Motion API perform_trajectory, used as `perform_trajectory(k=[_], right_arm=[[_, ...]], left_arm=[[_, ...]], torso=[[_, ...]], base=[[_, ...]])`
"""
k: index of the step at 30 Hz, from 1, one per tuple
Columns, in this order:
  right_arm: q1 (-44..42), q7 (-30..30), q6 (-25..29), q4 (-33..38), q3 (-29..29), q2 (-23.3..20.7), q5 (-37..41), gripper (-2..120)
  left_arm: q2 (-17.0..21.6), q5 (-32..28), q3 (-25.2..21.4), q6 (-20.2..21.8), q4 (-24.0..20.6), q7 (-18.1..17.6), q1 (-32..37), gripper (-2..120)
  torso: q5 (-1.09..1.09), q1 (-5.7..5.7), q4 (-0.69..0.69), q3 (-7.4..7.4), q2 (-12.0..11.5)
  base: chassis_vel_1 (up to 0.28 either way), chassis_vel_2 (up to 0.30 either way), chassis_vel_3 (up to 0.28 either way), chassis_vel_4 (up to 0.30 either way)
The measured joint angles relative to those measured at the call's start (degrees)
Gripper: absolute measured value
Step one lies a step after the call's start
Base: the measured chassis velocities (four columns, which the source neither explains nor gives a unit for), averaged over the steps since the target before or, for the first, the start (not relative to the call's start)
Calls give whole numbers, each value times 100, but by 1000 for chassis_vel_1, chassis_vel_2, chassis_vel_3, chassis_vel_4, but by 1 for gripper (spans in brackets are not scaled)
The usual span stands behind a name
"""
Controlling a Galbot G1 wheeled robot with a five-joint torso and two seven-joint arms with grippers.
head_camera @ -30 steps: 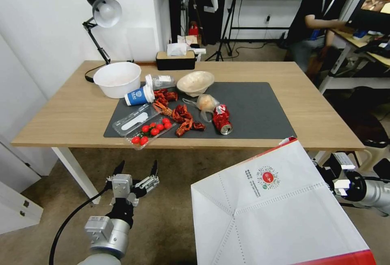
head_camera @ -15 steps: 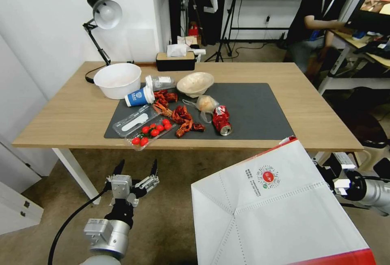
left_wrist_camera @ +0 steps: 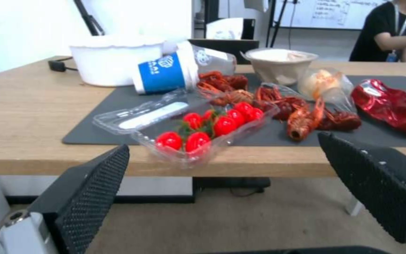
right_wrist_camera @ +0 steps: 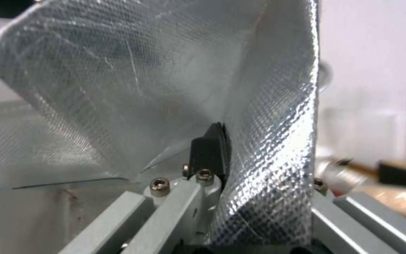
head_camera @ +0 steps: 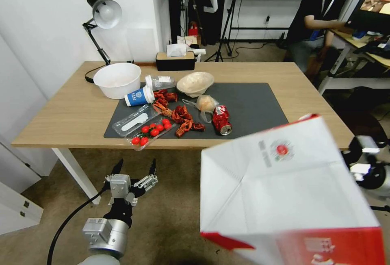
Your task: Pick up the food delivery bag from the floor and place it on the table.
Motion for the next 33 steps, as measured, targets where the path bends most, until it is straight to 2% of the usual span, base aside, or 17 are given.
perform_trajectory(k=[2, 3, 5, 6, 7, 10, 11, 13, 14, 18, 19, 22, 26, 33], right_arm=[[-5, 445, 68, 101, 219, -88, 345, 0], [-5, 445, 68, 101, 219, -88, 345, 0], [10, 1220, 203, 240, 410, -168, 626, 0], [10, 1220, 203, 240, 410, -168, 626, 0], [20, 1488, 239, 270, 446, -196, 678, 0], [138, 2775, 438, 379, 498, -324, 882, 0], [138, 2775, 438, 379, 498, -324, 882, 0], [217, 3365, 536, 491, 498, -376, 1041, 0], [217, 3365, 536, 491, 498, -376, 1041, 0], [366, 4875, 721, 680, 450, -452, 1126, 0], [366, 4875, 721, 680, 450, -452, 1126, 0], [497, 6097, 726, 731, 404, -542, 1047, 0], [699, 6735, 644, 636, 243, -690, 941, 0], [1111, 7390, 414, 481, -265, -793, 806, 0]], left_arm=[[-43, 29, -14, -23, -19, -40, 27, 100], [-43, 29, -14, -23, -19, -40, 27, 100], [-71, 57, -14, -23, -34, -74, 48, 100], [-71, 57, -14, -23, -34, -74, 48, 100], [-75, 65, -13, -24, -35, -78, 52, 100], [-92, 124, 3, -34, -37, -116, 78, 100], [-92, 124, 3, -34, -37, -116, 78, 100], [-96, 148, 11, -38, -57, -171, 100, 100], [-96, 148, 11, -38, -57, -171, 100, 100], [-45, 155, 33, -40, -63, -209, 95, 100], [-45, 155, 33, -40, -63, -209, 95, 100], [-6, 154, 78, -47, -6, -201, 83, 100], [-7, 156, 85, -85, 5, -190, 109, 100], [-1, 157, 74, -105, -27, -188, 131, 100]], torso=[[0, -1, 0, -2, -4], [0, -1, 0, -2, -4], [0, -3, 0, -4, -7], [0, -3, 0, -4, -7], [0, -3, 0, -5, -8], [0, -5, 0, -7, -12], [0, -5, 0, -7, -12], [0, -5, 0, -7, -15], [0, -5, 0, -7, -15], [0, -8, 0, -10, -18], [0, -8, 0, -10, -18], [0, -8, -2, -11, -20], [0, -9, 0, -12, -22], [0, -10, 0, -13, -24]], base=[[0, 0, 0, 0], [0, 0, 0, 0], [0, 0, 0, 0], [0, 0, 0, 0], [0, 0, 0, 0], [0, 0, 0, 0], [0, 0, 0, 0], [0, 0, 0, 0], [0, 0, 0, 0], [0, 0, 0, 0], [0, 0, 0, 0], [0, 0, 0, 0], [0, 0, 0, 0], [0, 0, 0, 0]])
